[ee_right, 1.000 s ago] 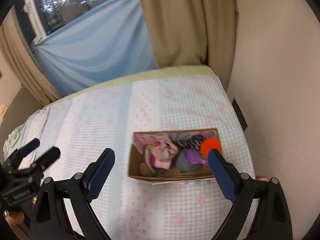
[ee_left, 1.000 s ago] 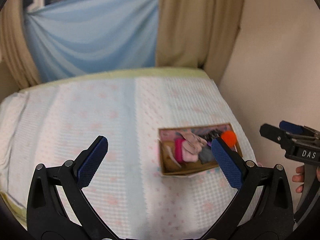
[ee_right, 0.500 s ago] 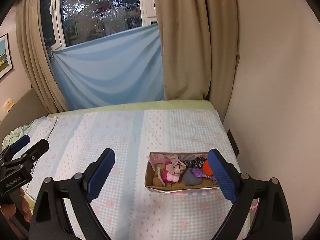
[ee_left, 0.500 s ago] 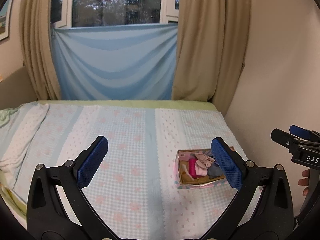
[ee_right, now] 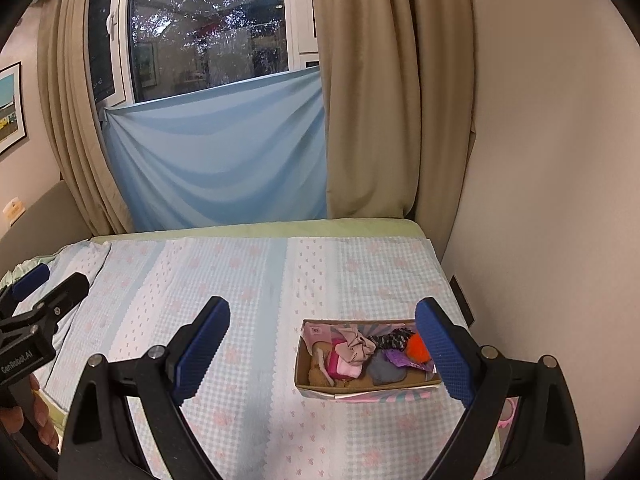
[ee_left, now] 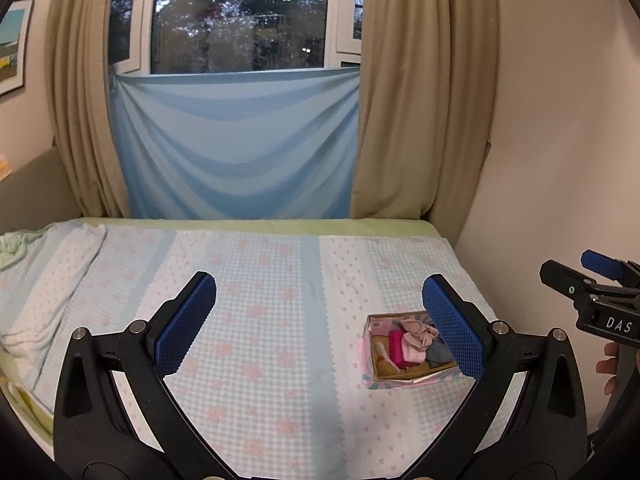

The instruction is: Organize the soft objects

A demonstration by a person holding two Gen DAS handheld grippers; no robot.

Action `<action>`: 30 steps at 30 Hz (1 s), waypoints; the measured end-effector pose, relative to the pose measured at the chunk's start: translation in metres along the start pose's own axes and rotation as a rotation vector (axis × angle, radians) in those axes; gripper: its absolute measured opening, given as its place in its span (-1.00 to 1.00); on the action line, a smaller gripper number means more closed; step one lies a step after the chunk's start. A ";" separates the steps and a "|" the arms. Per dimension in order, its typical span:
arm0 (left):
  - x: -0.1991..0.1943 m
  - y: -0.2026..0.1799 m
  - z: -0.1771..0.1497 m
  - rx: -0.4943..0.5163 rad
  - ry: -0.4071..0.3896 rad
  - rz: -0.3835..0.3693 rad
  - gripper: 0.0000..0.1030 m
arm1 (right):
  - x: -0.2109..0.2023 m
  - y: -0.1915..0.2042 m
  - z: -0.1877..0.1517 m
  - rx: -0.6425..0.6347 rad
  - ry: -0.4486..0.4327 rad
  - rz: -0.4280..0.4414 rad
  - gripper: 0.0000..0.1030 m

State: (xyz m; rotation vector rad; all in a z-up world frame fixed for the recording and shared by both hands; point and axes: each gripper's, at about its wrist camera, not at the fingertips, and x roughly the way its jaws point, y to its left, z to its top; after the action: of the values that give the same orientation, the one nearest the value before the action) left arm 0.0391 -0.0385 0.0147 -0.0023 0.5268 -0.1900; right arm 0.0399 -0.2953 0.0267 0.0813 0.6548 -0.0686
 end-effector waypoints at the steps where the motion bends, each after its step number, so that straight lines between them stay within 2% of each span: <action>1: 0.000 0.001 0.000 0.004 -0.002 0.002 0.99 | 0.000 0.001 0.001 -0.002 -0.001 0.000 0.79; 30: 0.003 0.006 0.002 0.023 -0.025 0.029 0.99 | 0.009 0.006 0.002 -0.005 0.004 0.003 0.79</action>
State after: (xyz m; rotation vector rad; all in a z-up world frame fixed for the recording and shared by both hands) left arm 0.0435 -0.0334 0.0147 0.0257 0.4998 -0.1676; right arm 0.0490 -0.2897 0.0226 0.0777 0.6588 -0.0636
